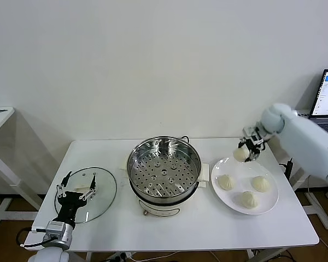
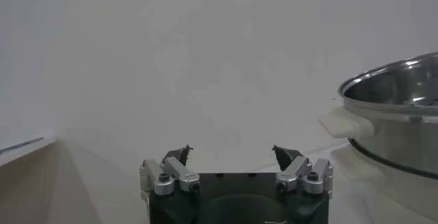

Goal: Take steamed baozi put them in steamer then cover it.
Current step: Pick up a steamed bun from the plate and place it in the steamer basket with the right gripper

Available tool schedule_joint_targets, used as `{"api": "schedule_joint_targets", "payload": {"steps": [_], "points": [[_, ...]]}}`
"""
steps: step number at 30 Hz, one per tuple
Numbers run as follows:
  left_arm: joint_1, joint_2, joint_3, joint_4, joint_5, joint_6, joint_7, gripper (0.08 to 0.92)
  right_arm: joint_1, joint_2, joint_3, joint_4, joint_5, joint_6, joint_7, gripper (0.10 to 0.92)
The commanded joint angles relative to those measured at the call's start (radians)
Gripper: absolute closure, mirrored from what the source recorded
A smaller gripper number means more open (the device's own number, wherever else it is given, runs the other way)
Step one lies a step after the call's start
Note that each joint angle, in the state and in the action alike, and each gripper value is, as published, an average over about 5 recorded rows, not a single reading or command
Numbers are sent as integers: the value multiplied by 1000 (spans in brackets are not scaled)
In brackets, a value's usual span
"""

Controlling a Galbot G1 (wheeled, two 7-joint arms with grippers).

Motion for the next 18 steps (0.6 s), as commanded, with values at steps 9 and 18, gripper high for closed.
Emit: {"api": "schedule_joint_targets", "payload": {"steps": [9,18], "points": [[1,6,-17,7,-1,5,1,177,494,165,-410,300,165,461,6,338],[4,17,-49,19,-4,3,5,177,448,376,-441,219,156,517,68,338]]}}
